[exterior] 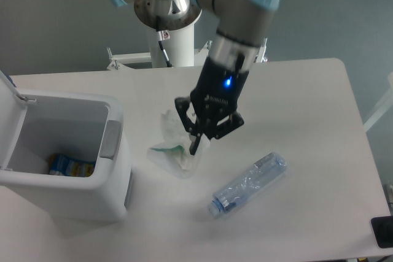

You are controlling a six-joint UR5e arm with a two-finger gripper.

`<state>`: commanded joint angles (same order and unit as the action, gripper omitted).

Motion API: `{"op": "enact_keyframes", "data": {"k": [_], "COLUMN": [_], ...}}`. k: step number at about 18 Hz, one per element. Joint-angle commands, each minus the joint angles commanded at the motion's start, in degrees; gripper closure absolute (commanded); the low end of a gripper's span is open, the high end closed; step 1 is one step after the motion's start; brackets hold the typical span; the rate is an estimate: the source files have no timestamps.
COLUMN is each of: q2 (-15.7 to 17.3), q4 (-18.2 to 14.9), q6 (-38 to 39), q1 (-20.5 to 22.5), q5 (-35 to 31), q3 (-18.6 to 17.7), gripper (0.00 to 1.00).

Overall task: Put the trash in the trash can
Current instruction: 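Carry the paper over the white bin and open the gripper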

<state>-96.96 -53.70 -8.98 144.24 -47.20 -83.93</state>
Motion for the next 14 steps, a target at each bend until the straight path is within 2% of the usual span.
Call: {"op": "enact_keyframes", "data": {"k": [4, 5, 6, 7, 8, 9, 14], "q2": [2.91, 3.00, 2.83, 2.48, 2.21, 2.21, 1.51], "q4": [0.88, 1.05, 1.05, 1.14, 1.49, 1.76, 2.11], "q6": [0.28, 0.28, -0.16, -0.33, -1.38, -2.43, -2.88], "q1": [-6.94, -8.00, -8.62, -9.32, -9.67, -9.77, -9.77], "q5": [-0.61, -0.70, -0.70, -0.70, -0.70, -0.70, -0.79], "q3": [-4.12, -4.48, -4.57, -4.57, -4.57, -4.92, -5.72], "gripper": [1.00, 0.93, 0.81, 0.51, 0.12, 0.01, 0.00]}}
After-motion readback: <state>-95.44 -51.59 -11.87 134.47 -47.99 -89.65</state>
